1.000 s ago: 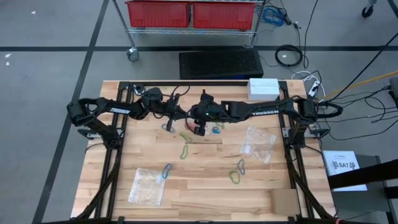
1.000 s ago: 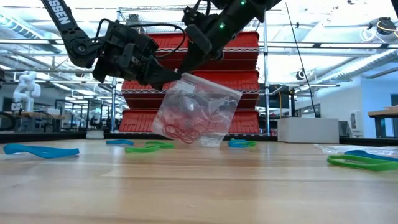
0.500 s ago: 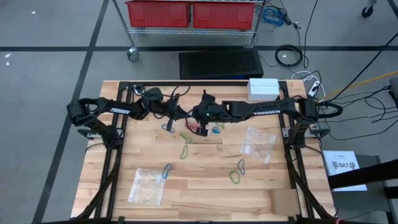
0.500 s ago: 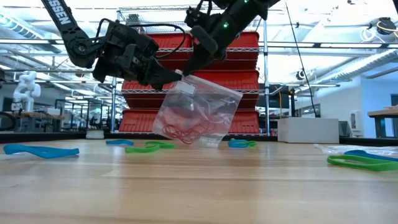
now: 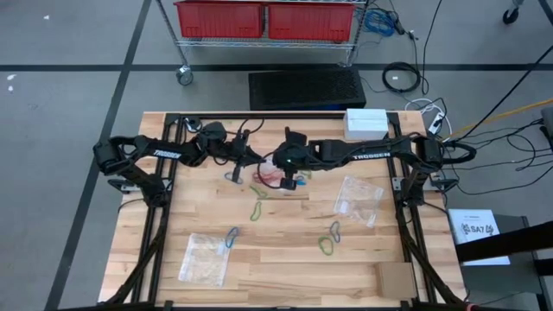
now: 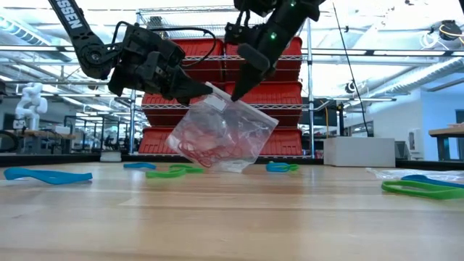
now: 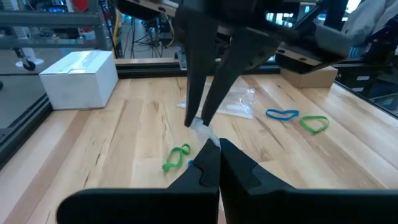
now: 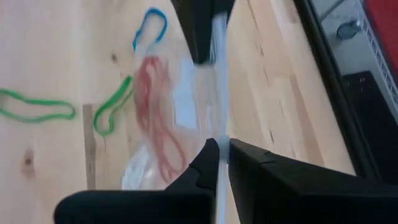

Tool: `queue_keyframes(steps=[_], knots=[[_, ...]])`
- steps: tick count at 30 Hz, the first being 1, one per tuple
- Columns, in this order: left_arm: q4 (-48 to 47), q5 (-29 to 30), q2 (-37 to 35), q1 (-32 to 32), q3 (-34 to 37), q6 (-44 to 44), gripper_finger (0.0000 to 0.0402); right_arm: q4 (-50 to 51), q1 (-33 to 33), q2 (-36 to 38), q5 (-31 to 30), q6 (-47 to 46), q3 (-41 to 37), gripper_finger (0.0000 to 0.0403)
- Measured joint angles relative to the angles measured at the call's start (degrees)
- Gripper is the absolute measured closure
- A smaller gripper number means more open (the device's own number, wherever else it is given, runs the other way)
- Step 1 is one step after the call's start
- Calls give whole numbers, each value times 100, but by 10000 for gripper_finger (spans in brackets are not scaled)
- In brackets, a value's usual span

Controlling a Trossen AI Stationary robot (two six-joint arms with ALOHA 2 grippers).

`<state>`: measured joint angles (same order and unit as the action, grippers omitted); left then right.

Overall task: Sort rubber bands
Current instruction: Close the zip bag

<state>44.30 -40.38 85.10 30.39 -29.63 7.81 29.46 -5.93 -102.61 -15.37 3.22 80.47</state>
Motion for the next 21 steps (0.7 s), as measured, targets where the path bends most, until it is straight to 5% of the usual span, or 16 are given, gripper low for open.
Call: queue_keyframes(steps=[21], knots=[[-7,330,0,4,0,2,402,1708,-19,0,-280,-529,-4,396]])
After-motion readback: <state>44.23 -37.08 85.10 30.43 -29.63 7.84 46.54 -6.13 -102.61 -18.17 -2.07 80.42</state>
